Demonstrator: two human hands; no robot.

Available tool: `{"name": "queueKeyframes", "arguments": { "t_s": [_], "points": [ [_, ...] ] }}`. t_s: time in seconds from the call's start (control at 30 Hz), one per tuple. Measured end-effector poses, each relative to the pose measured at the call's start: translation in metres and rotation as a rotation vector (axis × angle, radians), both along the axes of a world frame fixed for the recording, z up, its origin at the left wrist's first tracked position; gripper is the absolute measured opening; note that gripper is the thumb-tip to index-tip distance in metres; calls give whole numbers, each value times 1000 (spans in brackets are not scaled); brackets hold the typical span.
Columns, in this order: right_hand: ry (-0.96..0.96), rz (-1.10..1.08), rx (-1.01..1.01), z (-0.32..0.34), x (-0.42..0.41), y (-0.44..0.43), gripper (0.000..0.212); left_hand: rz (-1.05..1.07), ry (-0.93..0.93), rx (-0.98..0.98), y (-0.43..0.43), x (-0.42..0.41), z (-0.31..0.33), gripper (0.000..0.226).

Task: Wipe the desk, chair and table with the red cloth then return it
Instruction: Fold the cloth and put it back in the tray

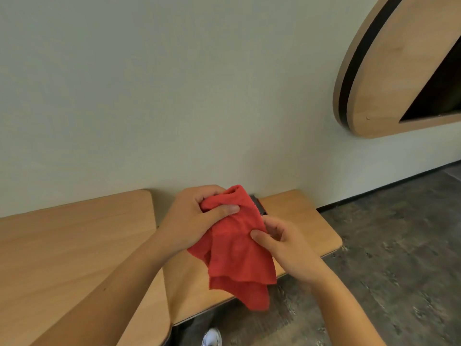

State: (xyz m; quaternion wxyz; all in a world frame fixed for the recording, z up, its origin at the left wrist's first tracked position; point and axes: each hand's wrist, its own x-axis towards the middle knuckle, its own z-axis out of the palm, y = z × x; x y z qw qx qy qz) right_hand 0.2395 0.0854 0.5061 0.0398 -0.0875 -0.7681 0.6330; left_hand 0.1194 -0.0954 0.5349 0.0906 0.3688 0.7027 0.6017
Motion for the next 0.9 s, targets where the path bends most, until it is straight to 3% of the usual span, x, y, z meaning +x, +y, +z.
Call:
{"name": "queueKeyframes", "arguments": {
  "t_s": [0.23, 0.4, 0.53, 0.57, 0.67, 0.8, 0.9],
  "points": [
    [10, -109, -82, -10, -76, 70, 22, -300, -42, -21, 51, -62, -52, 39],
    [-15, -69, -205, -19, -134, 126, 35, 50, -268, -9, 107, -122, -111, 35],
    [-59, 42, -258, -22, -169, 157, 38, -66, -508, -64, 139, -162, -133, 63],
    [-73, 64, -266, -24, -177, 165, 39, -99, -540, -75, 146, -170, -135, 61],
    [-152, 46, -270, -41, -202, 188, 38, -56, -559, -125, 162, -185, -143, 40],
    [-305, 2, -411, -87, -242, 218, 23, 297, -551, -126, 180, -195, -174, 38],
    [-428, 96, -353, -144, -257, 229, 46, 447, -562, -140, 192, -188, -208, 35]
  ]
}}
